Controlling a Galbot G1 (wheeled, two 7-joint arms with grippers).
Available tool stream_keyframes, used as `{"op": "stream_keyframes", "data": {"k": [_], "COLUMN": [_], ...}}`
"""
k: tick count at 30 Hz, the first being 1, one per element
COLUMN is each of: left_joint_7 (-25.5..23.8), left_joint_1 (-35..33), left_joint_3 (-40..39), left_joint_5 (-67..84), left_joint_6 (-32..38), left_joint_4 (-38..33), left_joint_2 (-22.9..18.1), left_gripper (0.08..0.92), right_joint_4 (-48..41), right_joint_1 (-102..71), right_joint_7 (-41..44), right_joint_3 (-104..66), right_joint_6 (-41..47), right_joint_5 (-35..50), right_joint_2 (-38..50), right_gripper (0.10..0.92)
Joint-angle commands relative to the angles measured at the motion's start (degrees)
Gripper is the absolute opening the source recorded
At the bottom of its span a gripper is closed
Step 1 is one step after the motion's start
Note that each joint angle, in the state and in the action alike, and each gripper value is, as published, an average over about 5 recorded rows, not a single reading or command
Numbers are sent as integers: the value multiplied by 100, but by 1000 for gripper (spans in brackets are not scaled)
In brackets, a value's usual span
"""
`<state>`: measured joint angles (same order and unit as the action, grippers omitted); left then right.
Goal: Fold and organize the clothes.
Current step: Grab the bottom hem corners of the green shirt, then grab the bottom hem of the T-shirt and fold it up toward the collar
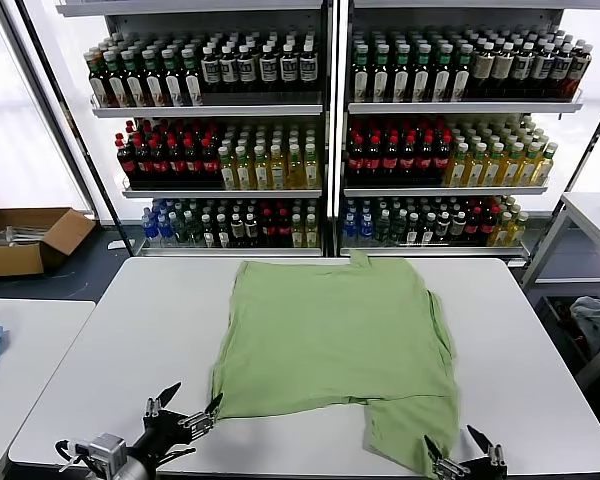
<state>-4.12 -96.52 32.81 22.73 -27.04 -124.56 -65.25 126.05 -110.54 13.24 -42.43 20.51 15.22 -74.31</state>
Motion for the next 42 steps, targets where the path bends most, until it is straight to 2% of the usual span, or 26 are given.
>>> {"op": "stream_keyframes", "data": {"k": [1,3,9,16,26,31,34,42], "left_joint_7": [293,344,434,415,330,282,313,392], "left_joint_1": [84,120,224,255,148,99,112,-117], "left_joint_3": [-289,-324,-540,-734,-803,-912,-884,-568], "left_joint_5": [-21,-44,-234,-368,-412,-539,-543,-555], "left_joint_6": [-268,-235,-120,38,215,362,438,544], "left_joint_4": [203,290,509,749,706,623,539,-30], "left_joint_2": [153,92,-95,-192,-189,-224,-237,-331], "left_gripper": [823,823,801,612,326,179,110,84], "right_joint_4": [113,82,-43,-75,-112,-109,-133,83], "right_joint_1": [-138,-152,-117,-95,-112,-142,-171,-458], "right_joint_7": [-52,-45,-108,-128,-132,-130,-98,446], "right_joint_3": [183,193,276,352,389,401,403,188], "right_joint_6": [313,268,128,-24,-187,-339,-739,-2057], "right_joint_5": [-63,-60,-50,-38,-41,-10,101,453], "right_joint_2": [89,88,-25,-134,-233,-279,-340,-525], "right_gripper": [814,790,633,425,149,121,121,121]}}
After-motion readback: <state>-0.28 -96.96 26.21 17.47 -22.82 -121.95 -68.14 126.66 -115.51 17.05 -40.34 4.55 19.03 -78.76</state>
